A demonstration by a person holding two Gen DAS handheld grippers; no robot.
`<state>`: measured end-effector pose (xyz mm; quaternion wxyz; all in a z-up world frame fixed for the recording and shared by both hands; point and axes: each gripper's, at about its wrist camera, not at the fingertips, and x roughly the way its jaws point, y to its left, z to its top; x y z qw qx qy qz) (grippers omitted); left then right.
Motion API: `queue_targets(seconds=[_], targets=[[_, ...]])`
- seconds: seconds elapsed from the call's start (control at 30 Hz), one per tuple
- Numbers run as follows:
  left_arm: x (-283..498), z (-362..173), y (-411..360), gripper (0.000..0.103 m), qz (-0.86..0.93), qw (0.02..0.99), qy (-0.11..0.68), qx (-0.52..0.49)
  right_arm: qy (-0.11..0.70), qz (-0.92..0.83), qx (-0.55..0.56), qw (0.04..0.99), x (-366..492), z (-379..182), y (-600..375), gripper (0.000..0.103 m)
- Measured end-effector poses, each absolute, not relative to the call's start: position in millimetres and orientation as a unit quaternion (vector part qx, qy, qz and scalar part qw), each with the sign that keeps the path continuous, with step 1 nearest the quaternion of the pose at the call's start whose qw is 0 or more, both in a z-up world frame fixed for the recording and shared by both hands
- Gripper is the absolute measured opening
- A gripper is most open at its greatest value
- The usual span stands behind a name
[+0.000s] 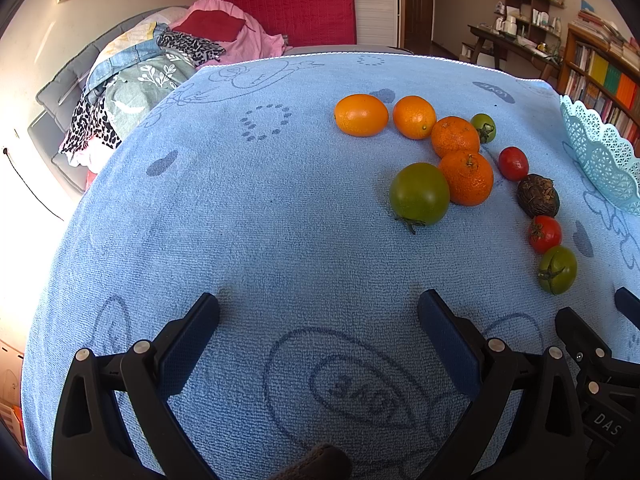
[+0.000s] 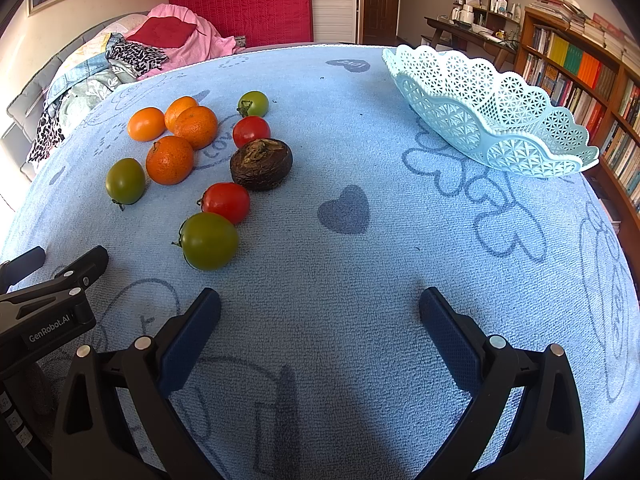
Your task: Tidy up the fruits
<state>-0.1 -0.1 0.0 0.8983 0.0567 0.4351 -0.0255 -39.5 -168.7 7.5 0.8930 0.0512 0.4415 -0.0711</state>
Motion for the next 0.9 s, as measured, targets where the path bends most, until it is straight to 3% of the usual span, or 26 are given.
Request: queue_targets(seconds=[0.9], targets=[[0.0, 0.0, 0.4, 0.098, -0.026, 0.898, 0.436, 0.055, 0.446, -0.059, 0.047, 0.892, -36.2, 7.5, -170.7, 0.101]])
